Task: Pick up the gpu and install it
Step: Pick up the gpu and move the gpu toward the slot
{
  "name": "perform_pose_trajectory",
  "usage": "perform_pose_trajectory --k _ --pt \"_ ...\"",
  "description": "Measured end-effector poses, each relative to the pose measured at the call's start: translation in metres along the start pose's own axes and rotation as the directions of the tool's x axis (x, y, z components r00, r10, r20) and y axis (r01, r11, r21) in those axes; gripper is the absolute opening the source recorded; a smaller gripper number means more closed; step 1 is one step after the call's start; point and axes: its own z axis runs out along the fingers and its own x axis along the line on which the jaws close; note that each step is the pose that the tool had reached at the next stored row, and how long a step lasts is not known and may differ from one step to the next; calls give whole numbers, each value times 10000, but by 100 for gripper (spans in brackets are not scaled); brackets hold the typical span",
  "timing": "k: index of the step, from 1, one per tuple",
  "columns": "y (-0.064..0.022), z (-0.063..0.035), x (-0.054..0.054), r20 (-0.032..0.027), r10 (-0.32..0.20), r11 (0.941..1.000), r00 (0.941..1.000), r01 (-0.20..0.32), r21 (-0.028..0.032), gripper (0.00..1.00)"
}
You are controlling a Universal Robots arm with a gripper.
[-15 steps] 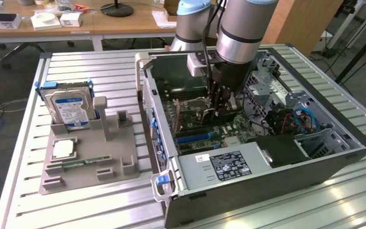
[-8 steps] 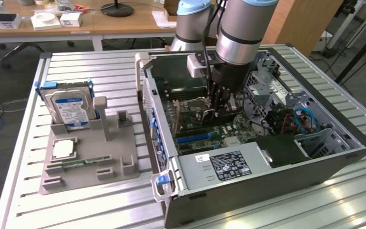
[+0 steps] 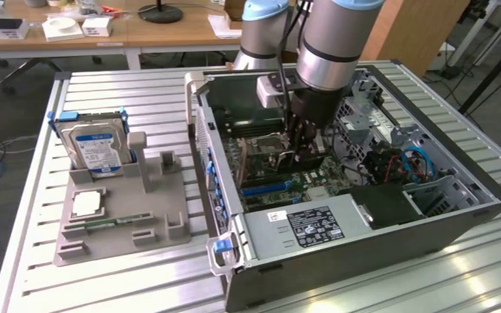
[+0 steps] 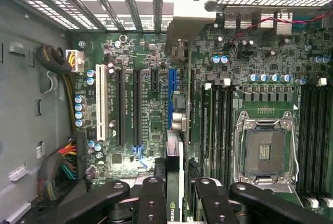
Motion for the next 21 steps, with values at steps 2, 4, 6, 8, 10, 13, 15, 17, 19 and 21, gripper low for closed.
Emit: perform_pose_trajectory --k 2,4,6,8,10,13,15,17,19,21 --pt "0 0 11 0 1 10000 10000 -1 0 26" --pt "0 0 15 1 2 10000 10000 -2 0 26" --pt "0 0 15 1 0 10000 10000 0 0 26" --pt "1 -1 16 -1 1 10000 10000 -1 0 26" --pt "18 -1 16 0 -1 10000 10000 1 2 26" --pt "40 -1 15 0 1 10000 10000 -1 5 26" --pt "41 0 16 1 -2 10000 10000 2 5 26" --pt "44 2 17 -1 0 10000 10000 0 4 26" --pt "47 13 17 1 1 10000 10000 -1 5 26" --pt "49 25 17 0 0 10000 10000 0 4 26"
